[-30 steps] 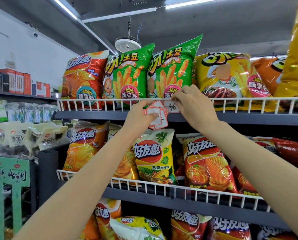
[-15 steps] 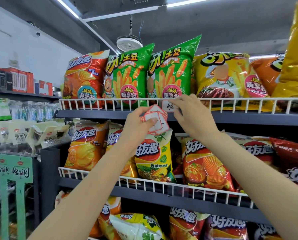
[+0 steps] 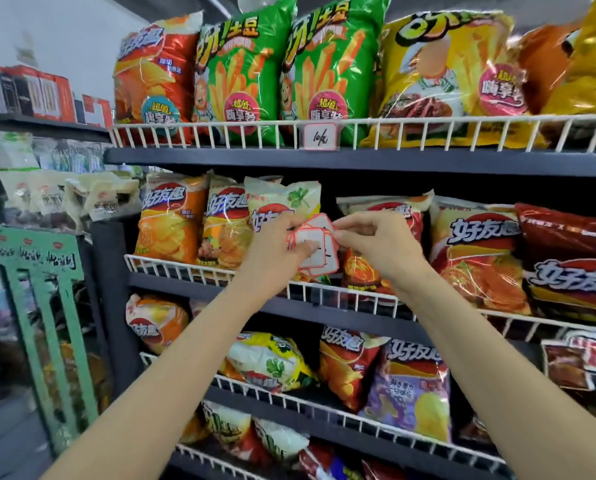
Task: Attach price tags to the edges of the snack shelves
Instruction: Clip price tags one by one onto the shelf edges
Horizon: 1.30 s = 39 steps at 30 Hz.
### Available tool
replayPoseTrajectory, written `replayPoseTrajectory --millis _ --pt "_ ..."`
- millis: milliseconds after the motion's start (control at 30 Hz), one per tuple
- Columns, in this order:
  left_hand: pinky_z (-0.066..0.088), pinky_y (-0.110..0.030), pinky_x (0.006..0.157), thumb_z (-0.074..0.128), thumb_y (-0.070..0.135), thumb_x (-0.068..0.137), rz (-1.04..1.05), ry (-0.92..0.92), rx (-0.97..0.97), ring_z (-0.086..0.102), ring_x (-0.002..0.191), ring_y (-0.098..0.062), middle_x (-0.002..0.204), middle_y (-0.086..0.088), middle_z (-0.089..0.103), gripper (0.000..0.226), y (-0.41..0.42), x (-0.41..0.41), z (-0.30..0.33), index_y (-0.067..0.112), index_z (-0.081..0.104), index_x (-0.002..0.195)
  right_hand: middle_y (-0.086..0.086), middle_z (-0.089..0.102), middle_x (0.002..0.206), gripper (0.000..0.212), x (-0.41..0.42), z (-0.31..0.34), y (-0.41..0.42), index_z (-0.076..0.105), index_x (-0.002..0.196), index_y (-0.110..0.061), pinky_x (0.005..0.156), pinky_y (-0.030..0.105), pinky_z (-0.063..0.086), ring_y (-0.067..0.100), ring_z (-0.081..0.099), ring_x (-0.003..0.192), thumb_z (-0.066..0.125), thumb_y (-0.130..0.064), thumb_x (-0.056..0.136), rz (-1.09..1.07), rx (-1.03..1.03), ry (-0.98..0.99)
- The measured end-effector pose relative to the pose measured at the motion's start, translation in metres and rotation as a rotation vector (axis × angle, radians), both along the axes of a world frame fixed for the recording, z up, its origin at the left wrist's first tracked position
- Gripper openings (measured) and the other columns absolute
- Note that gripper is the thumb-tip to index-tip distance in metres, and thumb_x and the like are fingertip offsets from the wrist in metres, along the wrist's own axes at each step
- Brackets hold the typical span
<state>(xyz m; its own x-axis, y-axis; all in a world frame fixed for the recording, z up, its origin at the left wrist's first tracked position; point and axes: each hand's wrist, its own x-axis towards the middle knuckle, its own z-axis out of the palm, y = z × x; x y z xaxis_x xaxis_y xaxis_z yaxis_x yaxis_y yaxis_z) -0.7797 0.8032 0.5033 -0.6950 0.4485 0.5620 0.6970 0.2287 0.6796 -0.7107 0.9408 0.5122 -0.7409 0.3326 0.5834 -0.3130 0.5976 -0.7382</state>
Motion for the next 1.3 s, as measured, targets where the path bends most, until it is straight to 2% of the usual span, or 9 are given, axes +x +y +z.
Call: replayPoseTrajectory --millis 233,367,467,567,667,800,933,1100,1300 --pt "0.047 -0.04 0.094 0.059 0.017 0.09 0.003 -0.052 -0.055 0.056 0.11 -0.022 0.118 -0.005 0.061 0.034 -0.001 0.009 -0.034 0.011 0.052 0.123 0.015 0.07 0.078 0.007 0.004 -0.037 0.011 0.07 0.078 -0.01 0.076 0.037 0.052 0.023 0.064 0.076 0.076 -0.013 0.075 0.039 -0.18 -0.059" --pt "0.048 -0.046 0.09 0.059 0.012 0.09 -0.008 -0.127 0.018 0.06 0.101 -0.025 0.11 -0.009 0.063 0.025 -0.003 0.003 -0.048 0.009 0.055 0.115 0.005 0.066 0.072 0.009 0.001 -0.05 0.009 0.066 0.074 -0.015 0.058 0.016 0.047 0.011 0.06 0.067 0.072 -0.016 0.08 0.033 -0.232 -0.05" --pt "0.049 -0.04 0.091 0.057 0.012 0.091 0.011 -0.183 0.079 0.059 0.103 -0.022 0.113 -0.007 0.061 0.026 -0.001 -0.009 -0.057 0.009 0.055 0.116 0.003 0.064 0.07 0.011 -0.005 -0.057 0.015 0.062 0.075 -0.014 0.05 0.014 0.045 0.01 0.058 0.063 0.067 -0.014 0.085 -0.024 -0.273 0.0" --pt "0.048 -0.032 0.087 0.057 0.01 0.09 -0.009 -0.255 0.068 0.058 0.101 -0.02 0.109 -0.004 0.06 0.023 0.004 -0.023 -0.071 0.013 0.055 0.112 0.008 0.068 0.075 0.004 -0.013 -0.066 0.024 0.063 0.083 -0.01 0.053 0.017 0.049 0.009 0.06 0.057 0.064 -0.012 0.087 -0.119 -0.163 -0.019" --pt "0.048 -0.039 0.094 0.06 0.009 0.088 -0.06 -0.315 -0.001 0.059 0.104 -0.021 0.113 -0.005 0.062 0.027 0.01 -0.031 -0.087 0.016 0.054 0.113 0.007 0.069 0.077 0.002 -0.018 -0.077 0.033 0.063 0.088 -0.013 0.066 0.029 0.053 0.016 0.063 0.065 0.064 -0.012 0.087 -0.226 -0.043 -0.02" --pt "0.047 -0.042 0.098 0.059 0.009 0.089 -0.118 -0.357 -0.034 0.059 0.109 -0.019 0.119 -0.004 0.062 0.039 0.016 -0.039 -0.094 0.016 0.051 0.125 -0.007 0.063 0.075 0.005 -0.02 -0.083 0.034 0.062 0.087 -0.017 0.065 0.013 0.047 0.002 0.06 0.071 0.064 -0.013 0.087 -0.297 0.135 0.0" --pt "0.049 -0.037 0.095 0.057 0.007 0.09 -0.169 -0.357 -0.053 0.062 0.105 -0.018 0.115 -0.004 0.066 0.038 0.019 -0.043 -0.092 0.015 0.054 0.127 -0.006 0.061 0.074 0.008 -0.023 -0.085 0.031 0.06 0.083 -0.017 0.069 0.025 0.049 0.012 0.06 0.073 0.064 -0.011 0.087 -0.337 0.257 0.011" --pt "0.049 -0.027 0.09 0.055 0.005 0.091 -0.226 -0.376 -0.022 0.063 0.101 -0.014 0.107 0.0 0.067 0.036 0.021 -0.044 -0.094 0.015 0.057 0.125 -0.004 0.062 0.072 0.002 -0.025 -0.087 0.034 0.063 0.086 -0.014 0.069 0.036 0.053 0.015 0.062 0.068 0.063 -0.015 0.088 -0.36 0.305 -0.026" --pt "0.05 -0.017 0.084 0.057 0.004 0.09 -0.309 -0.397 -0.034 0.063 0.095 -0.006 0.108 0.003 0.066 0.041 0.017 -0.044 -0.092 0.018 0.054 0.128 -0.003 0.063 0.071 0.005 -0.026 -0.083 0.03 0.063 0.086 -0.014 0.065 0.036 0.054 0.016 0.063 0.062 0.062 -0.018 0.089 -0.374 0.306 -0.019"
